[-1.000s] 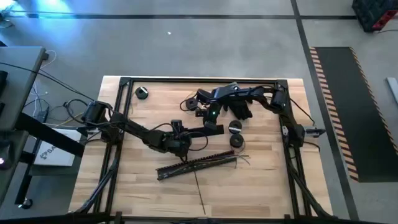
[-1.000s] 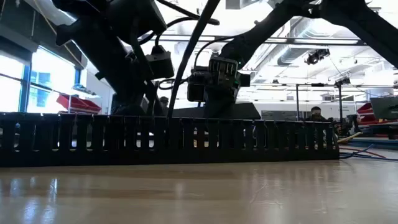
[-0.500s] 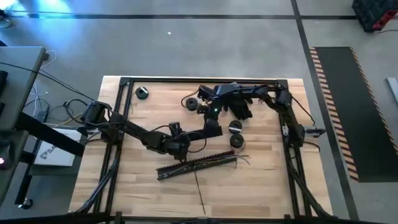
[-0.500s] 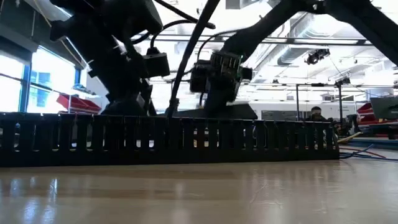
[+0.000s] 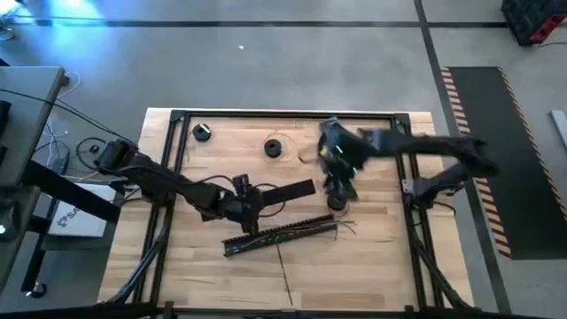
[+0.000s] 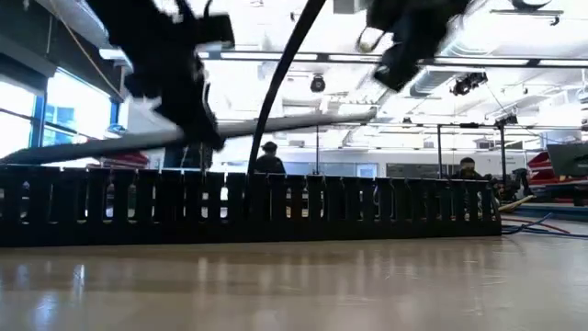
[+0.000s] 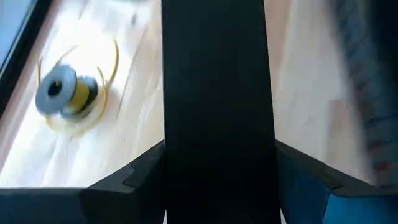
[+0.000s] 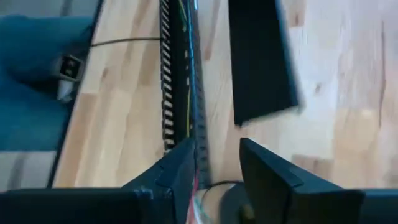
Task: Ziptie cables
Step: Close the black cable duct
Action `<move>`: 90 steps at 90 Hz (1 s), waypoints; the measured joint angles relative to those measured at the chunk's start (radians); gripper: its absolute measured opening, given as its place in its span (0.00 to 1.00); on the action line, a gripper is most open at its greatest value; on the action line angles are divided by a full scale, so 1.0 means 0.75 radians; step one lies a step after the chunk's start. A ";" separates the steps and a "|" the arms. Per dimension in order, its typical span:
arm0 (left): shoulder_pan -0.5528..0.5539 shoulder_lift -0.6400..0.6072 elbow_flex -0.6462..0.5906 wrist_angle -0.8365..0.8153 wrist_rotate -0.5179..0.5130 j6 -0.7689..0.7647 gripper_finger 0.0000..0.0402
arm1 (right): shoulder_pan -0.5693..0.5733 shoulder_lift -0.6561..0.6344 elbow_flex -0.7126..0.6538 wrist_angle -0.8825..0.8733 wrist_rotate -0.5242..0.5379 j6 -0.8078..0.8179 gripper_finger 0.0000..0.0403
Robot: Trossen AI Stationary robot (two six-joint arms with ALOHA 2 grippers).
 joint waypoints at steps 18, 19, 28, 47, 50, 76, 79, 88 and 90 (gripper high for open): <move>-0.040 -0.079 0.038 0.032 0.035 0.044 0.52 | 0.445 -0.289 -0.492 0.280 0.580 0.786 0.21; -0.044 -0.079 0.041 0.034 0.042 0.044 0.52 | 0.467 -0.296 -0.510 0.284 0.613 0.832 0.21; -0.067 -0.072 0.066 0.082 0.107 0.044 0.52 | 0.661 -0.309 -0.633 0.350 0.814 1.174 0.18; -0.087 0.020 0.147 0.162 0.175 0.030 0.52 | 0.878 -0.133 -0.706 0.472 1.027 1.475 0.09; -0.083 0.042 0.161 0.154 0.181 0.028 0.52 | 0.887 -0.089 -0.705 0.512 1.041 1.482 0.08; -0.058 0.135 0.239 0.112 0.289 -0.020 0.52 | 0.908 0.220 -0.604 0.863 1.060 1.354 0.04; -0.058 0.133 0.243 0.092 0.306 -0.036 0.52 | 0.922 0.218 -0.584 0.828 1.070 1.355 0.04; -0.058 0.129 0.261 -0.006 0.360 -0.105 0.52 | 0.980 0.166 -0.532 0.679 1.110 1.352 0.04; -0.057 0.129 0.271 -0.028 0.375 -0.126 0.52 | 0.993 0.148 -0.521 0.638 1.122 1.356 0.04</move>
